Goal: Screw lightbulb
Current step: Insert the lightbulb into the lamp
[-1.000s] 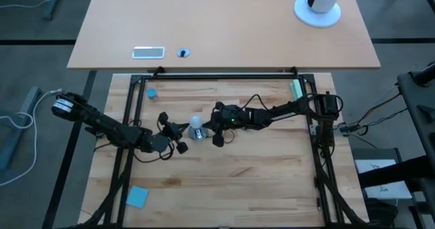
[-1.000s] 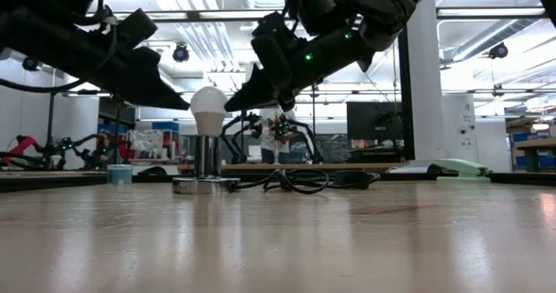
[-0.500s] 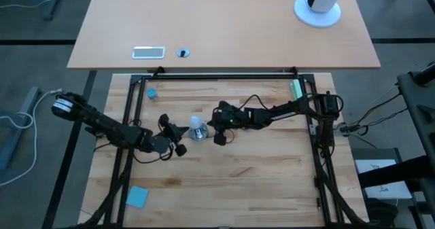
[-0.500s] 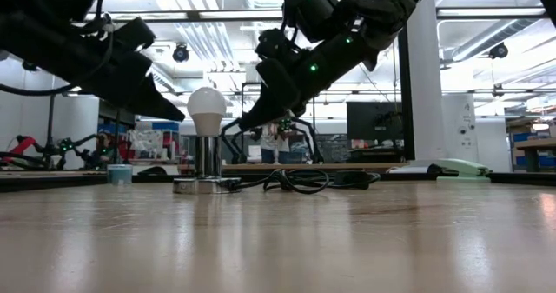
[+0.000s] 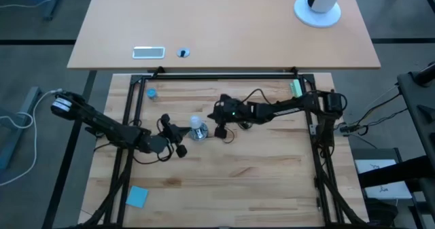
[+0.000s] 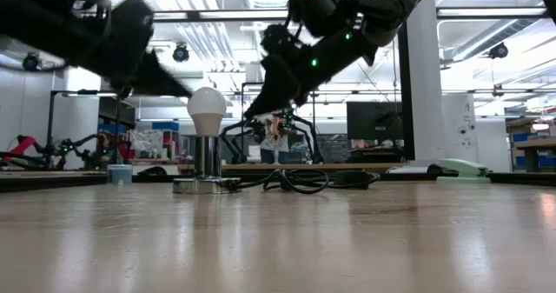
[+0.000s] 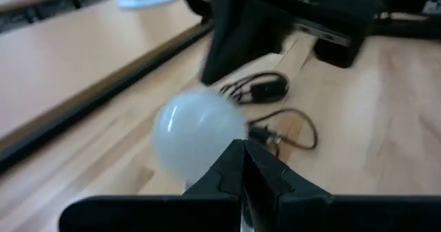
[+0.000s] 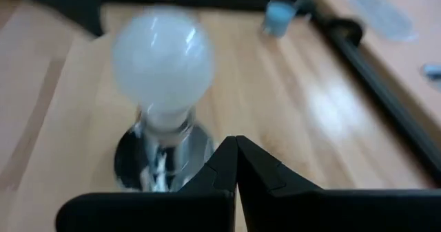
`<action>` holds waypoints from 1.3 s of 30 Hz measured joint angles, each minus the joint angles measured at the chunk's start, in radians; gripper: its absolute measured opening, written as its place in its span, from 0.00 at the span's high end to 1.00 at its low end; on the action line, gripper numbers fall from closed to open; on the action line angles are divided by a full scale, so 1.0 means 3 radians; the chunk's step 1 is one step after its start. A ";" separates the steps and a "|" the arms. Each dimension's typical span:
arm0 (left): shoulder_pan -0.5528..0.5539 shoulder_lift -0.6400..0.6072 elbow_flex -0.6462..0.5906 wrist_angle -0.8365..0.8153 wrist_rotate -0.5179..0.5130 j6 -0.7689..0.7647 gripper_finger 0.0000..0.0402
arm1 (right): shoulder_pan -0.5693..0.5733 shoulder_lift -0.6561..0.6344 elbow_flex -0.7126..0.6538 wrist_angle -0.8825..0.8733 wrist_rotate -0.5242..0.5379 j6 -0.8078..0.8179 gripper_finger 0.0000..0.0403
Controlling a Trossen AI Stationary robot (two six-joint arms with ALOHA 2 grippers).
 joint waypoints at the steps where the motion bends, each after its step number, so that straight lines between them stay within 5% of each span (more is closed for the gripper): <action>1: -0.0013 -0.0007 0.0045 -0.0006 0.0000 0.0052 1.00 | -0.0018 -0.0055 0.0000 0.0000 0.0000 -0.0004 1.00; 19: -0.0039 0.0001 0.0222 -0.0064 -0.0003 0.0364 1.00 | -0.0059 -0.0298 -0.0081 -0.0147 -0.0096 0.0000 1.00; 22: -0.0039 0.0001 0.0214 -0.0070 -0.0001 0.0355 1.00 | -0.0071 -0.0298 0.0127 -0.0766 -0.0100 0.0061 1.00; 29: -0.0039 0.0006 0.0212 -0.0096 0.0060 0.0319 1.00 | -0.0205 -0.0182 0.1317 -0.4006 -0.0093 0.0042 0.99; 35: -0.0038 0.0060 0.0206 -0.0110 -0.0001 0.0302 1.00 | -0.0311 -0.0157 0.1762 -0.4678 -0.0358 0.0233 0.94; 39: -0.0048 0.0060 0.0200 -0.0135 0.0000 0.0250 1.00 | -0.0395 -0.0104 0.1719 -0.4430 -0.1187 0.0360 0.95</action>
